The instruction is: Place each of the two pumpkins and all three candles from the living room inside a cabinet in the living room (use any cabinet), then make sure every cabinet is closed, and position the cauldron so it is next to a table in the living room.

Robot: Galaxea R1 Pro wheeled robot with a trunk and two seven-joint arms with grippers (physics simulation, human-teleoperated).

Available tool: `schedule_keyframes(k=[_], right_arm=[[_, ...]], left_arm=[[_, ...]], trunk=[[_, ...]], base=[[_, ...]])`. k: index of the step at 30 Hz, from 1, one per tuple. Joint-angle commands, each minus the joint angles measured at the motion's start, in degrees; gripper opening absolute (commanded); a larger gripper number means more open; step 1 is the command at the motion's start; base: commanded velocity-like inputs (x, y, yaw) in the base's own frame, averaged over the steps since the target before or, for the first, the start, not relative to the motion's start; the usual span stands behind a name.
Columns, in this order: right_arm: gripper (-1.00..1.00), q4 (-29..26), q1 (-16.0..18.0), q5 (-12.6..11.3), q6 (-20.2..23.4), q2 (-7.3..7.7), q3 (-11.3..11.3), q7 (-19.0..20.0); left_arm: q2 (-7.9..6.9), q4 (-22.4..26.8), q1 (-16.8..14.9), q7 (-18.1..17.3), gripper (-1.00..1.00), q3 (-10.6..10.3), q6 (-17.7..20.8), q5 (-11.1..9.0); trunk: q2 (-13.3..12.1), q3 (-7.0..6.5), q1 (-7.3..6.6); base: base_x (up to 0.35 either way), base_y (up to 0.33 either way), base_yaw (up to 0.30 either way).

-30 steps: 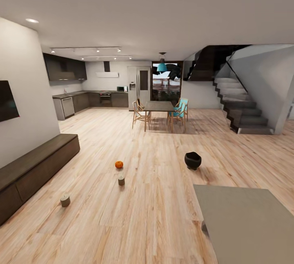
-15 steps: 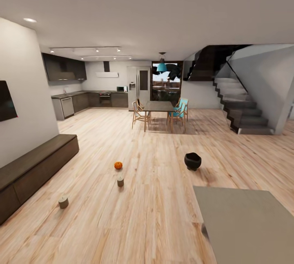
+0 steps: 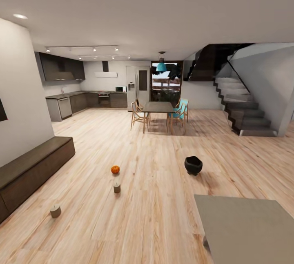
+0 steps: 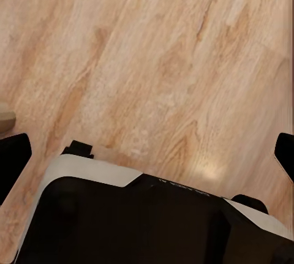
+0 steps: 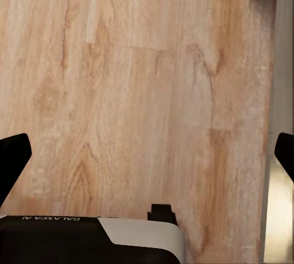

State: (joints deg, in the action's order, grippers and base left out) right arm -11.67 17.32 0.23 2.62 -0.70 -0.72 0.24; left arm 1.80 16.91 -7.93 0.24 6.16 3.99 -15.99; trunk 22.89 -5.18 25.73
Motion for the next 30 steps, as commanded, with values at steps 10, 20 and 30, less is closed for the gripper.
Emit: schedule_keyframes(k=[10,20,30], right_arm=[[1.00,-0.1,0.0,0.0,0.3,0.00,-0.1,0.0],[1.00,-0.1,0.0,0.0,0.3,0.01,-0.1,0.0],[1.00,-0.1,0.0,0.0,0.3,0.00,-0.1,0.0]], left_arm=[[0.05,0.1,0.0,0.0,1.00,0.3,0.4,-0.3],[0.05,0.1,0.0,0.0,1.00,0.3,0.4,-0.3],[0.05,0.1,0.0,0.0,1.00,0.3,0.4,-0.3]], trunk=[[0.0,0.02,0.05],[0.0,0.02,0.05],[0.0,0.02,0.05]], base=[[0.327,-0.077,0.000],[0.171,-0.024,0.000],[0.064,0.011,0.000]])
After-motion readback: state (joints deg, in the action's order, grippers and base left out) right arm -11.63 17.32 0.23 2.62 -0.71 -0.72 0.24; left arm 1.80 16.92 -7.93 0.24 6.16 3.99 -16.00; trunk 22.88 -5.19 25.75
